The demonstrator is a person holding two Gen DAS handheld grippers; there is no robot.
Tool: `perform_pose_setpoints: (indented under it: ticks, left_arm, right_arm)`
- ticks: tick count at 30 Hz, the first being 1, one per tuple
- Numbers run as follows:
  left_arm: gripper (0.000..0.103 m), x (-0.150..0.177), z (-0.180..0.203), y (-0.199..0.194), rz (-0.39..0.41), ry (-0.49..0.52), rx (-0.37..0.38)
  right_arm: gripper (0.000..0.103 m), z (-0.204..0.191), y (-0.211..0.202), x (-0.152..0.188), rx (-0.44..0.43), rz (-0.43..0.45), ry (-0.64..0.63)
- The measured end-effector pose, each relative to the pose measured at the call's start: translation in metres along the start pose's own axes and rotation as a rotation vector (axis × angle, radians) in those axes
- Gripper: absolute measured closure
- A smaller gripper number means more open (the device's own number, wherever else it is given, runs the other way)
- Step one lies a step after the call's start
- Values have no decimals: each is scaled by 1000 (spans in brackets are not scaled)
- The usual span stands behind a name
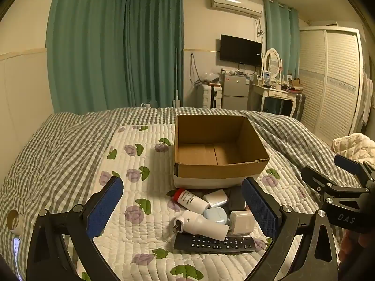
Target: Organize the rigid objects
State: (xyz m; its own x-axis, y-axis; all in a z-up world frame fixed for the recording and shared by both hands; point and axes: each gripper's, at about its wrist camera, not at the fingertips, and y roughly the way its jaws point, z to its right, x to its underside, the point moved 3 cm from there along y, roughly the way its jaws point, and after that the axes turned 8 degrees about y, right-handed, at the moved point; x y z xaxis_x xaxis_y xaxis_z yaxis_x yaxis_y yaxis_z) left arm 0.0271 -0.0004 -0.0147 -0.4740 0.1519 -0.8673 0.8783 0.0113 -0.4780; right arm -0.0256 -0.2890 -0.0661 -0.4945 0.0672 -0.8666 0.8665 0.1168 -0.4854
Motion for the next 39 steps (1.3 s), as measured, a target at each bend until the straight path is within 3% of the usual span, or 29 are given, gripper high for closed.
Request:
perform_pose_setpoints:
  ticks: [9, 16, 39]
  left_arm:
    - [0, 0, -11, 4, -19, -56, 18]
    - [0, 2, -4, 5, -16, -10, 11]
    - [0, 5, -4, 7, -30, -6, 10]
  right_arm:
    - [0, -2, 2, 1, -9, -7, -3]
    - [0, 0, 3, 2, -9, -14, 12]
    - [0, 2, 3, 2, -11, -18, 15]
